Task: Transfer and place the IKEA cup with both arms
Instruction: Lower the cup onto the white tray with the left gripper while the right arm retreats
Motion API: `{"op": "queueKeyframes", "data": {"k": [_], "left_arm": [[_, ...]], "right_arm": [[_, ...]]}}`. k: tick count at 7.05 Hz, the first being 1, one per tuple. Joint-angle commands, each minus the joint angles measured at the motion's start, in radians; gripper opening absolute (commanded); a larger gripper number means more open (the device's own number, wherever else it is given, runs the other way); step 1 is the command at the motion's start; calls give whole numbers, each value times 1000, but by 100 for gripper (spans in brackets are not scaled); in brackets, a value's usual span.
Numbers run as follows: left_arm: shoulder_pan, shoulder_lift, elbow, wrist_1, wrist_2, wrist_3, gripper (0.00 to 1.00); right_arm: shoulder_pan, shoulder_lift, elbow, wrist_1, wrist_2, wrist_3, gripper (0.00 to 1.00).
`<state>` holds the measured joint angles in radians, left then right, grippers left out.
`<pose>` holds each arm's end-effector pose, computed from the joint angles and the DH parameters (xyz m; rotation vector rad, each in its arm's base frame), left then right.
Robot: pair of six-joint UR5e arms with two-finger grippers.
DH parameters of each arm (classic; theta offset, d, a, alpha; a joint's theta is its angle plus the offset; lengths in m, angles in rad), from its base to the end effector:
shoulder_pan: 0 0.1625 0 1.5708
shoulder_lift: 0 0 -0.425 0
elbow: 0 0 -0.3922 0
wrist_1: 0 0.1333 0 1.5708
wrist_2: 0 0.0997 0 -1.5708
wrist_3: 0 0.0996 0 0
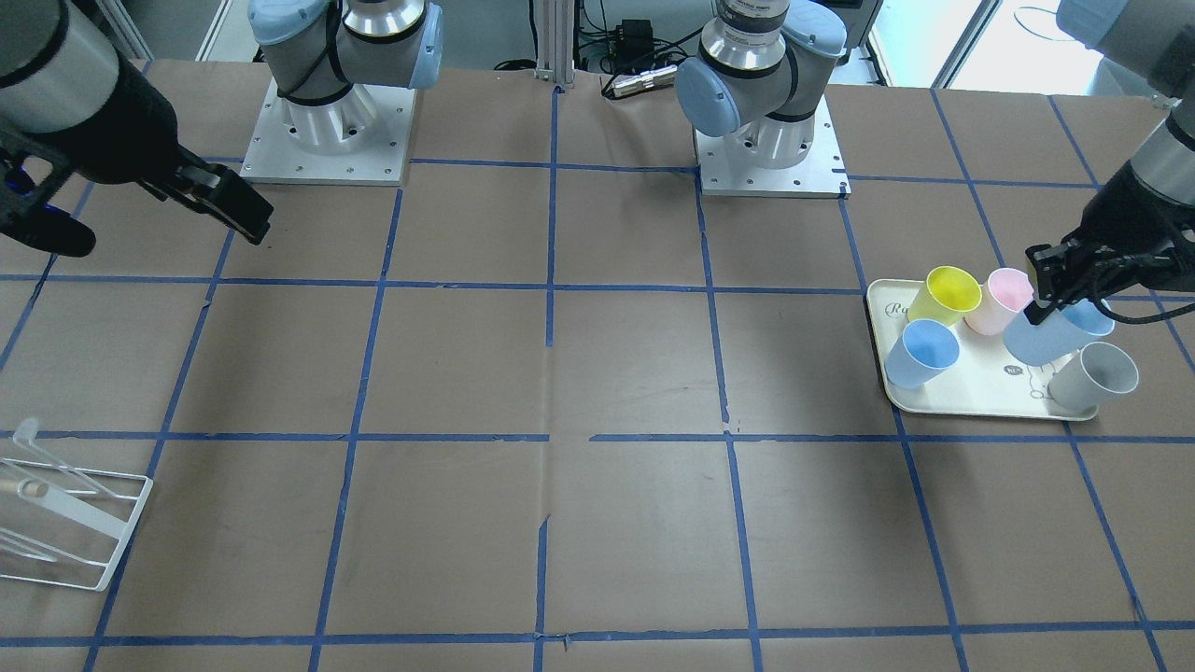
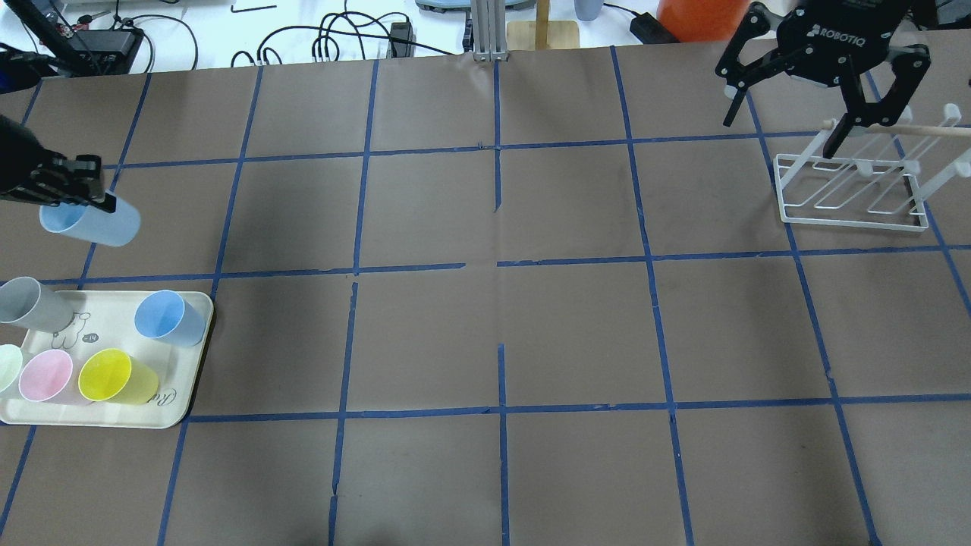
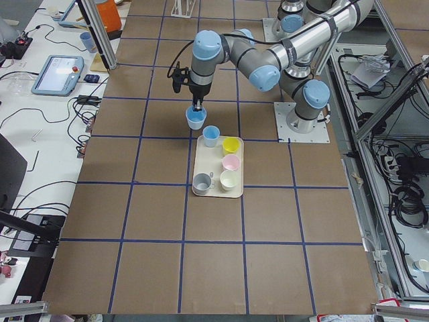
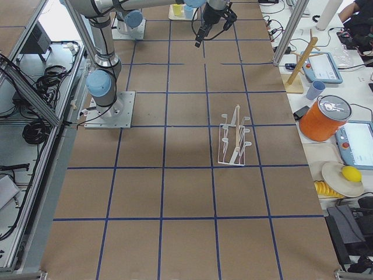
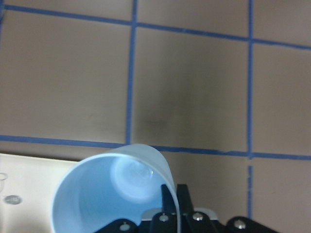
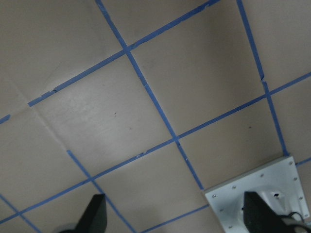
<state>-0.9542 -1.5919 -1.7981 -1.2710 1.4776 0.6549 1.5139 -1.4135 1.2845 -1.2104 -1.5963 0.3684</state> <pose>0.1692 -0.4853 0.3971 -0.0629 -3.0929 0.1496 0.1004 -0.5363 0.5129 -0.6417 -2.9933 -0.3454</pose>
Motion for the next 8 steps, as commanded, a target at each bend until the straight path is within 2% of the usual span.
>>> {"op": "queueKeyframes", "data": {"k": [1, 2, 3, 4, 5, 7, 8], "left_arm": [[40, -68, -50, 74, 93, 228, 0], [54, -98, -73, 119, 93, 233, 0], [95, -135, -90, 139, 89, 254, 0], [132, -154, -92, 137, 79, 267, 0], [133, -164, -102, 136, 78, 267, 0], [127, -165, -125, 142, 75, 255, 0], [121, -168, -129, 142, 72, 252, 0]], "right_arm": [[29, -77, 172, -159, -36, 1, 100], [29, -137, 279, -249, -34, -14, 100], [31, -190, 345, -340, -33, -73, 100], [31, -211, 360, -348, -22, -177, 100], [35, -235, 381, -347, 31, -177, 100], [37, -248, 418, -354, 61, -186, 100], [37, -249, 417, -351, 120, -187, 100]]}}
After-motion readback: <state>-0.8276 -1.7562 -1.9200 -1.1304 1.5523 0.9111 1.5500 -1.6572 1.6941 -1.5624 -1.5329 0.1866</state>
